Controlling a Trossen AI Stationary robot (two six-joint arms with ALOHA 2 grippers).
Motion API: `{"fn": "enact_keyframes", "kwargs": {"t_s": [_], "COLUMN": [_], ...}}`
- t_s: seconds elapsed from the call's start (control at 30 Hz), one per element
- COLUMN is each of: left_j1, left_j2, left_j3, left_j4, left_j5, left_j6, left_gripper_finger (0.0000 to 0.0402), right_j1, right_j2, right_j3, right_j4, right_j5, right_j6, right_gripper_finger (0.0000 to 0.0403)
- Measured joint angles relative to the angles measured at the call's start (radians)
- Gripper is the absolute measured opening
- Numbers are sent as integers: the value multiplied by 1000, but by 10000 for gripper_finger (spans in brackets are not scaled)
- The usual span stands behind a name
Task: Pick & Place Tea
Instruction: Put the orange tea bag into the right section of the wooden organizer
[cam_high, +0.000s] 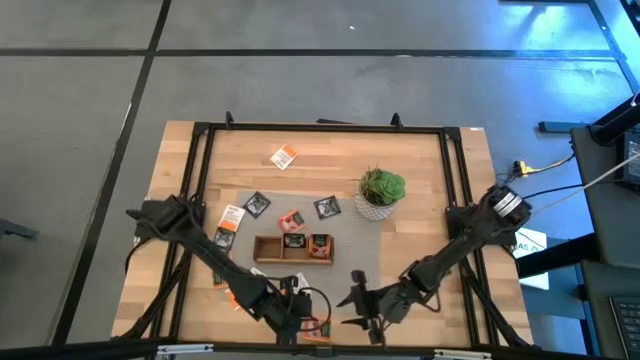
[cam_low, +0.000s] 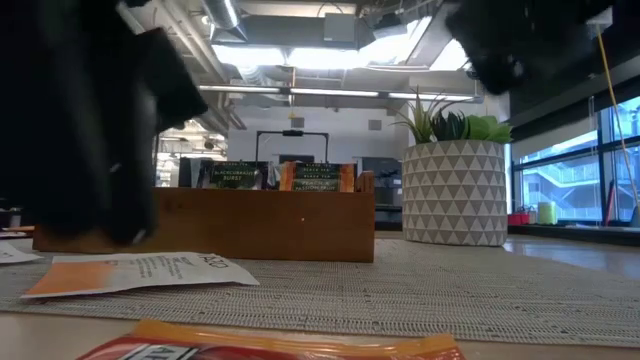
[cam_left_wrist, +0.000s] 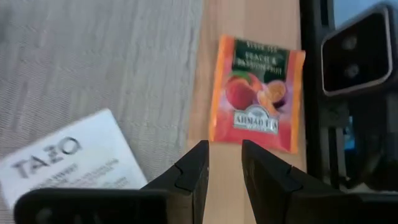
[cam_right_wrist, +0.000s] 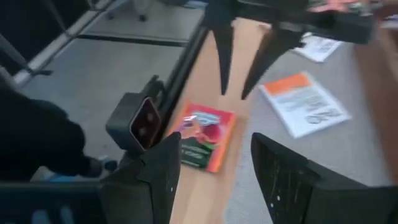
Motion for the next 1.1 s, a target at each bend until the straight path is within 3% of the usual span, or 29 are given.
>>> {"fn": "enact_keyframes", "kwargs": {"t_s": [0.33, 0.6, 0.93, 1.0, 1.1], "left_j1": [-37, -42, -37, -37, -37], "left_j2": [33, 88, 115, 115, 116], "left_j3": [0, 1, 5, 4, 3], "left_j4": [128, 159, 175, 172, 169], "left_j5": [-38, -55, -56, -57, -61], "left_j6": [1, -21, -49, -50, -58], "left_gripper_finger": [93, 89, 88, 87, 86], "right_j1": [-6, -6, -27, -34, -53], "right_j2": [162, 171, 171, 171, 171], "right_j3": [77, 93, 93, 93, 93], "right_j4": [2, 5, -58, -63, -62], "right_j5": [-68, -77, -75, -75, -92], "right_j6": [-47, -172, -211, -148, 88], "right_gripper_finger": [196, 196, 196, 196, 196]}}
